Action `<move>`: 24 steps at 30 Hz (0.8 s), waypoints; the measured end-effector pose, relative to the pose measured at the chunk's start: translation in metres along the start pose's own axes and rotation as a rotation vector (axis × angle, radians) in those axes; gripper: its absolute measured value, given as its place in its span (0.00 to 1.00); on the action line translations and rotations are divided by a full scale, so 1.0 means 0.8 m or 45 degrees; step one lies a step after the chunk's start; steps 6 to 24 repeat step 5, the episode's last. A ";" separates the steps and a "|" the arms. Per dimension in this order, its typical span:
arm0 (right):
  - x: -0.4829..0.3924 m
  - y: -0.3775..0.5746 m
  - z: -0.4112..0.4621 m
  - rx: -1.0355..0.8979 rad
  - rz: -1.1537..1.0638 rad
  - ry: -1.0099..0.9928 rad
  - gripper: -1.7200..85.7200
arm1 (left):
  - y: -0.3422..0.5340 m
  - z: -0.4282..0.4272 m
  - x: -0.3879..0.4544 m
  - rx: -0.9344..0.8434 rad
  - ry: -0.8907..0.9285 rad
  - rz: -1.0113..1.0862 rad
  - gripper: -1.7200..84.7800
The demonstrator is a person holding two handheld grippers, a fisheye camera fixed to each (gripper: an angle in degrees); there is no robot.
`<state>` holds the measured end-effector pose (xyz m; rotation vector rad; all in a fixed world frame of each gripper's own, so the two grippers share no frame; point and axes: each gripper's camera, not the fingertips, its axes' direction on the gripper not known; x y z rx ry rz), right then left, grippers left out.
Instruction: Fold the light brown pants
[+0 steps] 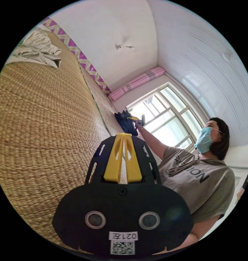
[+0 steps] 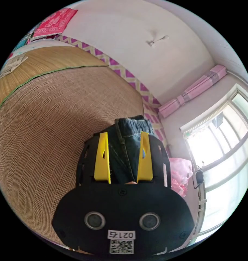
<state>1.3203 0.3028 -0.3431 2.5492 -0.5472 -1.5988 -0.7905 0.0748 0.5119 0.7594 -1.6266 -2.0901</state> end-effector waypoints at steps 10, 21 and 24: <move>0.015 -0.023 0.043 -0.128 -0.035 -0.034 0.16 | -0.018 0.000 0.007 0.010 0.026 0.001 0.01; 0.015 -0.023 0.043 -0.128 -0.035 -0.034 0.16 | -0.018 0.000 0.007 0.010 0.026 0.001 0.01; 0.015 -0.023 0.043 -0.128 -0.035 -0.034 0.16 | -0.018 0.000 0.007 0.010 0.026 0.001 0.01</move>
